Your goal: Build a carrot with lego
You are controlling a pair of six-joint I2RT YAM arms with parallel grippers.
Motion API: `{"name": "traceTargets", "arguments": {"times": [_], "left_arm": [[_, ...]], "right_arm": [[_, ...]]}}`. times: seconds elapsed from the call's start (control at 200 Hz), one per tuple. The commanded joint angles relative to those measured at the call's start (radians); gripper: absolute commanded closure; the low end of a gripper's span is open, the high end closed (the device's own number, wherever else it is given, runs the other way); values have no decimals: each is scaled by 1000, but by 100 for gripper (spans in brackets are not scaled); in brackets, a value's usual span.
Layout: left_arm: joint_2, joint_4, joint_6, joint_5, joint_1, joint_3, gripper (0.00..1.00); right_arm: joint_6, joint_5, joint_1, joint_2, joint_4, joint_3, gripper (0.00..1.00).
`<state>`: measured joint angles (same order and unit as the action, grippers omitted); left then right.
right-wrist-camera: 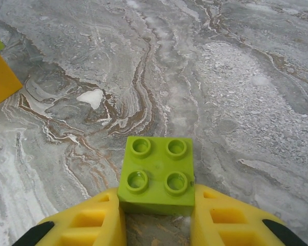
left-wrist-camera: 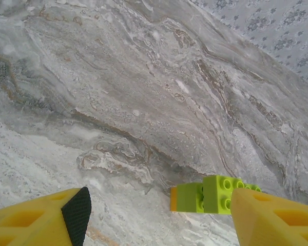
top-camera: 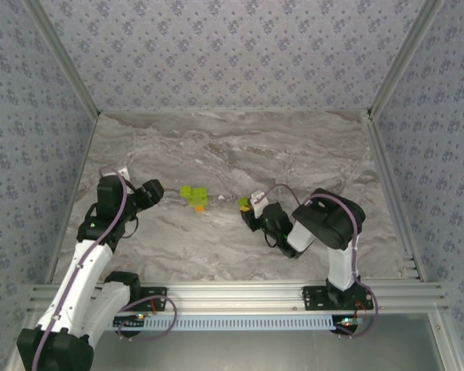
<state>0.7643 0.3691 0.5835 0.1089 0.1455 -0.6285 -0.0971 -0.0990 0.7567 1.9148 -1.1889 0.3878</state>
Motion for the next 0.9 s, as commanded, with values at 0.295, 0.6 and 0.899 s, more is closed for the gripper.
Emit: {"name": "traceTargets", "arguments": {"times": [0.295, 0.6, 0.899], "left_arm": [[-17, -43, -20, 27, -8, 15, 27], [-30, -41, -23, 32, -7, 18, 27], [-22, -47, -24, 30, -7, 17, 27]], "right_arm": [[-15, 69, 4, -143, 470, -31, 40], [8, 59, -16, -83, 502, 50, 31], [28, 102, -41, -22, 505, 104, 35]]}}
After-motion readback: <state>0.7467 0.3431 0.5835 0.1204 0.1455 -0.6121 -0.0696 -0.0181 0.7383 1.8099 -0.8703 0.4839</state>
